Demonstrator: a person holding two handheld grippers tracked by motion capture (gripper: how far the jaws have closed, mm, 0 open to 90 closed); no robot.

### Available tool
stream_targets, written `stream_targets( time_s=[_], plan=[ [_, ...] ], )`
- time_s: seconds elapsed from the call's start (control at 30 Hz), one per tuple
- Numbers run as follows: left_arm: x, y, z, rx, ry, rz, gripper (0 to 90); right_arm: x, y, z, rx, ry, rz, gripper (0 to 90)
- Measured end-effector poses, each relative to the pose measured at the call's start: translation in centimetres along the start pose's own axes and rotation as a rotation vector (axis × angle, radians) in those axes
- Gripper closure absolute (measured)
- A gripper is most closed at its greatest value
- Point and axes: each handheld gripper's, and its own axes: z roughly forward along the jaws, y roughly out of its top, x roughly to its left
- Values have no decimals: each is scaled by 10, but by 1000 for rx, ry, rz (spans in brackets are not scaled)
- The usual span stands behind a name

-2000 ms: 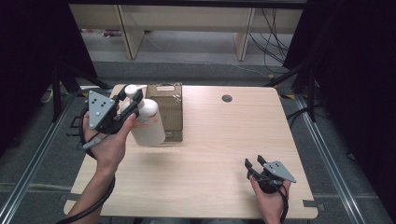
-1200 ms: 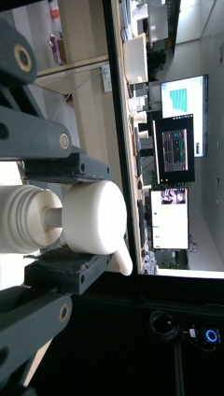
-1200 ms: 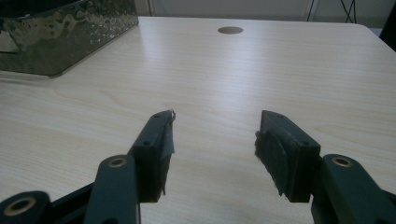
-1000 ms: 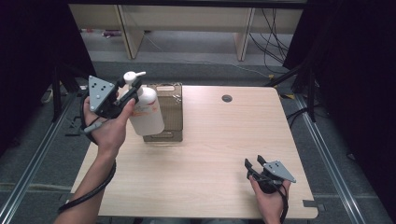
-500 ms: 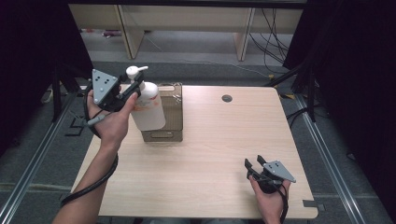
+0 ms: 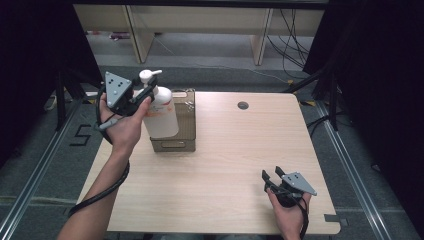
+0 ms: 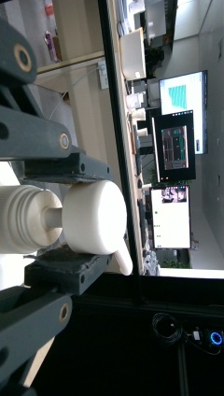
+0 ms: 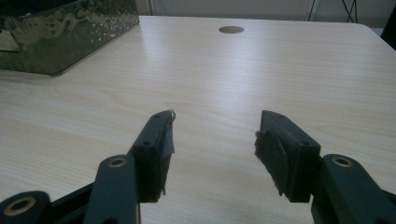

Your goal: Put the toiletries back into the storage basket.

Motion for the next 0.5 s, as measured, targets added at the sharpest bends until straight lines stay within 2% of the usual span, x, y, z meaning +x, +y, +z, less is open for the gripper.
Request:
stream_targets(
  time_s=[0.43,0.5],
  plan=[
    [0,-9,8,10,-13,10,590,1,0,0,-5,-3,9,461],
    [0,-12,10,16,-17,13,590,1,0,0,5,10,16,460]
  ],
)
